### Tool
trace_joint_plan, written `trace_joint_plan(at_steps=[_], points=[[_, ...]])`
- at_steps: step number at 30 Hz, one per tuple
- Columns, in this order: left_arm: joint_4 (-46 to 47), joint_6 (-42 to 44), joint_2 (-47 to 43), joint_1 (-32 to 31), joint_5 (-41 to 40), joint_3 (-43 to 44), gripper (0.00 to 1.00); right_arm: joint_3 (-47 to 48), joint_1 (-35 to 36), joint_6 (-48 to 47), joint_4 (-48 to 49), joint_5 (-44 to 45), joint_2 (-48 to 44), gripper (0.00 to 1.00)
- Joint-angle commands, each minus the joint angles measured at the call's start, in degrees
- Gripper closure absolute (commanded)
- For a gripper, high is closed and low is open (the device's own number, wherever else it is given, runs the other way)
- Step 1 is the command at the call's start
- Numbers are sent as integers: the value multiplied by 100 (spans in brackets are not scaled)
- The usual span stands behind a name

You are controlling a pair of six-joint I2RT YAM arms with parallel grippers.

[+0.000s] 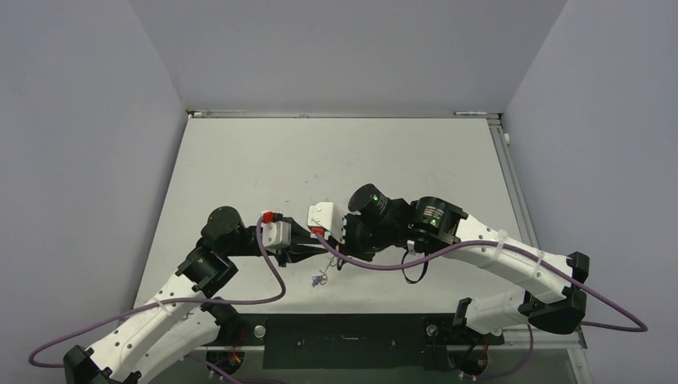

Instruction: Put the keys on the keyring

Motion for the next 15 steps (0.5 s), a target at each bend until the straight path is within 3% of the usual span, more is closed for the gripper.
trace_joint_plan(at_steps=[1,15], points=[[530,-345,126,-20,275,72,82,82,66,-93,203,-144,-137,95],[565,-497,315,-193,352,68,80,293,186,-152,142,-102,39,95]])
